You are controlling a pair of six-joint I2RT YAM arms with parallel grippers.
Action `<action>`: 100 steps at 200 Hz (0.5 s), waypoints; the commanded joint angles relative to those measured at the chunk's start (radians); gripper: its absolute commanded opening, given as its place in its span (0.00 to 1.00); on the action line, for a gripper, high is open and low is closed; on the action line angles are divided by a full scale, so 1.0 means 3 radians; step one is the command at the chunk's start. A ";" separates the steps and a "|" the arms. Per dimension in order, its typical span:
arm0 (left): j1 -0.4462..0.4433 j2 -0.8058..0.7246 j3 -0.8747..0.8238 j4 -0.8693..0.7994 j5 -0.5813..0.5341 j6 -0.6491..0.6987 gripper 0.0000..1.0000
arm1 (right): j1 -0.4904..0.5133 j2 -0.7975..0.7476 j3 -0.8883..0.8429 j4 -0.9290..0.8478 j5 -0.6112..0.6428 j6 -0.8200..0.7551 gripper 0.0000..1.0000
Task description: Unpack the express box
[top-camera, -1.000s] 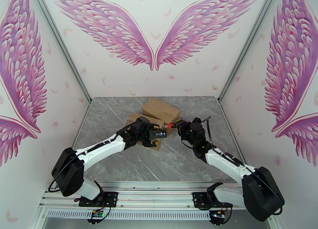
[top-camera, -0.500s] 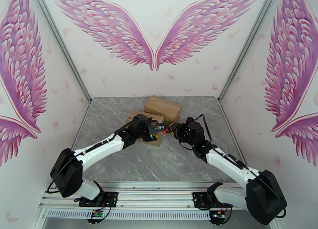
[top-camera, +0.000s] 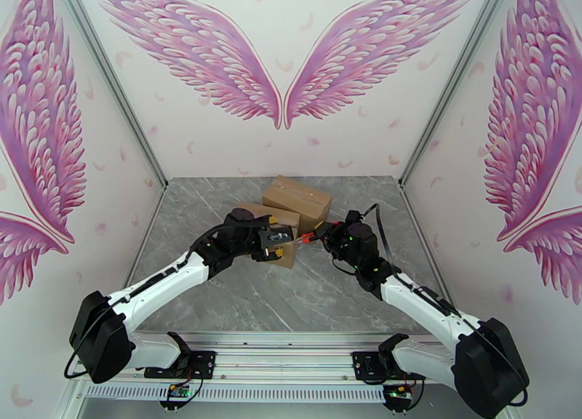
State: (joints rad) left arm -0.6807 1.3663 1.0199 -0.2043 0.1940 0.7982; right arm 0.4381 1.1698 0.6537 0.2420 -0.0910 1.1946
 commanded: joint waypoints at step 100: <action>0.0060 0.0398 0.0389 -0.0241 0.0215 0.0115 0.84 | -0.0217 0.0582 0.0158 0.1115 0.0146 -0.0524 0.00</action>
State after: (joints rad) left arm -0.6685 1.4807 1.1053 -0.2485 0.2443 0.8238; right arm 0.3859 1.3231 0.6590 0.5014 -0.0410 1.0714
